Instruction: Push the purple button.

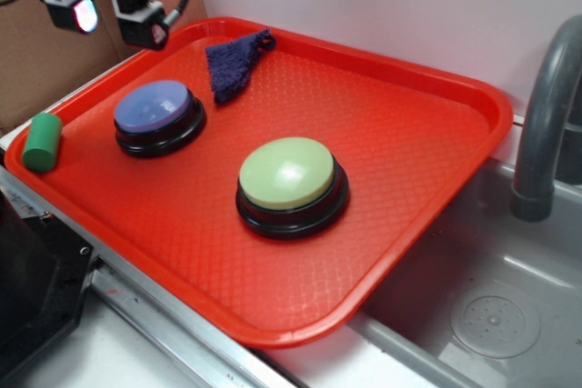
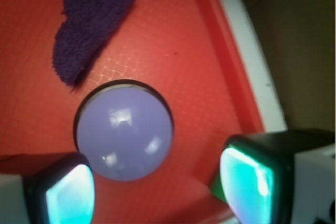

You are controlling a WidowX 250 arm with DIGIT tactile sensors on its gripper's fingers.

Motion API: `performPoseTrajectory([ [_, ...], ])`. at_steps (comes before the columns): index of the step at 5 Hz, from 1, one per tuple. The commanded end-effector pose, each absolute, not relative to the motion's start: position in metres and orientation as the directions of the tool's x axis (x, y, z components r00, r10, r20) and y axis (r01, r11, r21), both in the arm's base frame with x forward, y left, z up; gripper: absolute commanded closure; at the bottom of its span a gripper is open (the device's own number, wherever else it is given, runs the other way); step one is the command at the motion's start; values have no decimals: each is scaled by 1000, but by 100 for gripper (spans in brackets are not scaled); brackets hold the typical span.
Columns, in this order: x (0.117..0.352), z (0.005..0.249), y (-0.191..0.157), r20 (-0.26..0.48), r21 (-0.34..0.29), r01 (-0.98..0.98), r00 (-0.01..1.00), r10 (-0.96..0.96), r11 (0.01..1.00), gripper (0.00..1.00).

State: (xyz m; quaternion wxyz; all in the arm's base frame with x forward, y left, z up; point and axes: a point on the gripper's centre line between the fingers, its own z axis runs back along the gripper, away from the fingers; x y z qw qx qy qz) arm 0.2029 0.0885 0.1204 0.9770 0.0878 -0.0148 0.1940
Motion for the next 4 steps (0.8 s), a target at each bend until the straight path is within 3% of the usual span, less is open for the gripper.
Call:
performPoseTrajectory([
  [1,207,139,103,106,151,-410,911,398,899,0],
  [2,205,143,105,92,162,-433,901,424,887,0],
  [4,189,159,115,93,63,-473,879,467,879,0],
])
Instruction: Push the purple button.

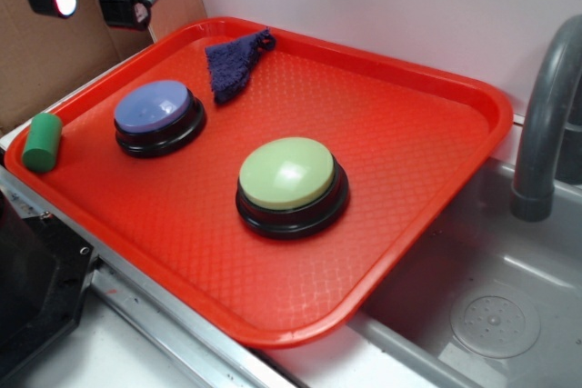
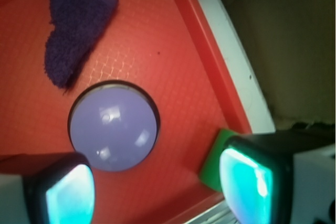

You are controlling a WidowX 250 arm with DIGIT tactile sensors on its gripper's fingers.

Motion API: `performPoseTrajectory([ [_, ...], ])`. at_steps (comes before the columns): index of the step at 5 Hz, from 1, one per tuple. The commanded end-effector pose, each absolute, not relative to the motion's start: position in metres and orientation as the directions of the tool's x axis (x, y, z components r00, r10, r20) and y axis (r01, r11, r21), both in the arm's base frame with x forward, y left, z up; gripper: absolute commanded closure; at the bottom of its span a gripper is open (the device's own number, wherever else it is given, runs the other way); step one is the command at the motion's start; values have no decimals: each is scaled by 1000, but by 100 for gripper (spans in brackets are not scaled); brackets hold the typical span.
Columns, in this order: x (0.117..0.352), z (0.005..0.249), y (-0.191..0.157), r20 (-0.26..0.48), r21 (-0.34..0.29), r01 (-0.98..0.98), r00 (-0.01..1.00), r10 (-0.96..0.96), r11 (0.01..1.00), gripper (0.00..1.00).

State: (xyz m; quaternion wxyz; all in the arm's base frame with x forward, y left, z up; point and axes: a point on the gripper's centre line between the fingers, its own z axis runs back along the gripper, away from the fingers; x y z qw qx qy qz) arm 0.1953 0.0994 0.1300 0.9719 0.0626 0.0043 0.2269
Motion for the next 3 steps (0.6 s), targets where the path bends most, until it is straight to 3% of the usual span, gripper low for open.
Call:
performPoseTrajectory([
  [1,180,168,117,106,51,-491,868,485,869,0],
  [3,162,170,116,121,54,-528,846,519,848,0],
])
